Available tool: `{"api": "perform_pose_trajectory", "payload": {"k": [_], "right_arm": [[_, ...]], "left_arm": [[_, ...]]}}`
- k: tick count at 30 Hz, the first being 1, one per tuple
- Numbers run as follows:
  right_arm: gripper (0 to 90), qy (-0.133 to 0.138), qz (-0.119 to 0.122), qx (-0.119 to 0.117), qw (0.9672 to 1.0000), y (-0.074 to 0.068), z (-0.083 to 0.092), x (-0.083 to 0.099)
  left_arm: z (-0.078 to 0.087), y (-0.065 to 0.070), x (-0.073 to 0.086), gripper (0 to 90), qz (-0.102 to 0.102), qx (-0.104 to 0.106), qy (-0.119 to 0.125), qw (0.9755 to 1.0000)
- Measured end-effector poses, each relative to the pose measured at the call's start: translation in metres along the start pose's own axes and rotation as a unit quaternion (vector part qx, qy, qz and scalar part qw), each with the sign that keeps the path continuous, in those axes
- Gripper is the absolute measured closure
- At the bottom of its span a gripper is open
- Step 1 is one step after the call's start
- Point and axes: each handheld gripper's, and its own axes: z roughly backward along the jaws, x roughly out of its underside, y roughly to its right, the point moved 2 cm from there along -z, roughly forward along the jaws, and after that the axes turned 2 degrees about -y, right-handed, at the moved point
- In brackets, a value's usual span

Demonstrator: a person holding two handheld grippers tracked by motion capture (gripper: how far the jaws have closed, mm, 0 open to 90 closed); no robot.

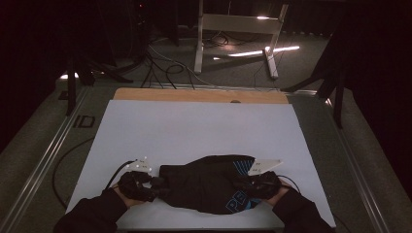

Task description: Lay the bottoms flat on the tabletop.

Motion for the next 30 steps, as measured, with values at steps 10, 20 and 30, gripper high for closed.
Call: {"api": "perform_pose_trajectory", "payload": {"k": [10, 20, 30], "right_arm": [[14.8, 0.049, -0.087, 0.074, 0.9922, 0.051, 0.017, 0.000], [58.2, 0.006, -0.107, 0.086, 0.9905, 0.073, -0.007, 0.017], [83.3, -0.001, -0.093, 0.104, 0.9902, 0.073, -0.005, 0.015]], "left_arm": [[0.001, -0.029, -0.012, 24.2, 0.067, -0.048, 0.042, 0.9957], [-0.025, -0.067, -0.006, 37.3, 0.175, -0.007, 0.019, 0.9844], [-0.041, -0.070, -0.002, 68.9, 0.178, 0.005, -0.010, 0.9840]]}}
